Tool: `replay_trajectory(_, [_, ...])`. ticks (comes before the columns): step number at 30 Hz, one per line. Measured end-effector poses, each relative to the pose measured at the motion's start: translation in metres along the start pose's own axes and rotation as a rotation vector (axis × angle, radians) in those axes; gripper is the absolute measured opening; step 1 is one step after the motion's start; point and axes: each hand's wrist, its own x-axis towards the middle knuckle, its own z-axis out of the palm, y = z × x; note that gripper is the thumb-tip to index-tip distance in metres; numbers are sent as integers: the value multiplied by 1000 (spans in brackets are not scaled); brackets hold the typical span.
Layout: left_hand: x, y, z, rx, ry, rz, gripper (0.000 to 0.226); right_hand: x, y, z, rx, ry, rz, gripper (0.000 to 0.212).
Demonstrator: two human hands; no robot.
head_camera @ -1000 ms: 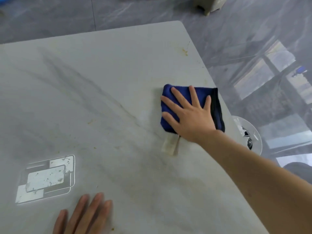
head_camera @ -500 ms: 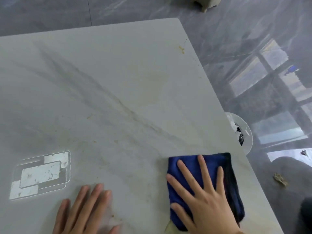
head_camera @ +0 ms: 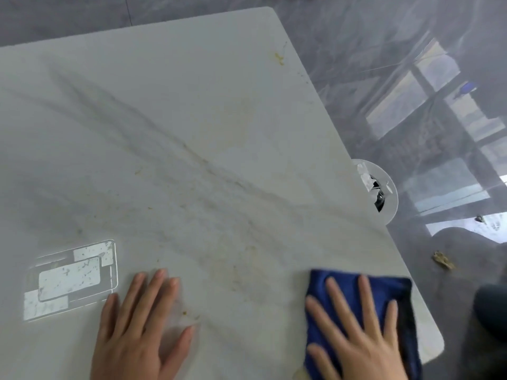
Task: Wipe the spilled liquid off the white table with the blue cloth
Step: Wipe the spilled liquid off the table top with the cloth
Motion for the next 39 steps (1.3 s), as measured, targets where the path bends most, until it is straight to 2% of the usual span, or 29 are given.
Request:
replay_trajectory(4, [-2, -1, 2, 25, 50, 30, 63, 1, -41, 12, -57, 74, -296, 52])
replay_trajectory(7, [-4, -1, 3, 44, 68, 32, 63, 44, -71, -1, 50, 87, -351, 58])
replay_trajectory(13, [-4, 3, -2, 48, 4, -21, 68, 117, -68, -21, 24, 70, -142, 53])
replay_trajectory(18, [-4, 3, -5, 48, -22, -17, 68, 61, -19, -15, 25, 7, 62, 53])
replay_trajectory(22, [-4, 4, -6, 39, -32, -12, 67, -7, 4, -4, 43, -58, 90, 56])
replay_trajectory(25, [-4, 4, -7, 37, -40, -15, 68, -22, 4, -5, 35, -110, 103, 57])
replay_trajectory(31, [-4, 4, -8, 57, -83, -14, 72, -6, 15, -11, 2, -42, 109, 54])
replay_trajectory(35, [-5, 3, -7, 59, -82, -16, 73, 0, 15, -15, 15, -35, 217, 57])
replay_trajectory(39, [-5, 5, -7, 62, -86, -20, 75, -28, 3, -4, 113, 40, 224, 66])
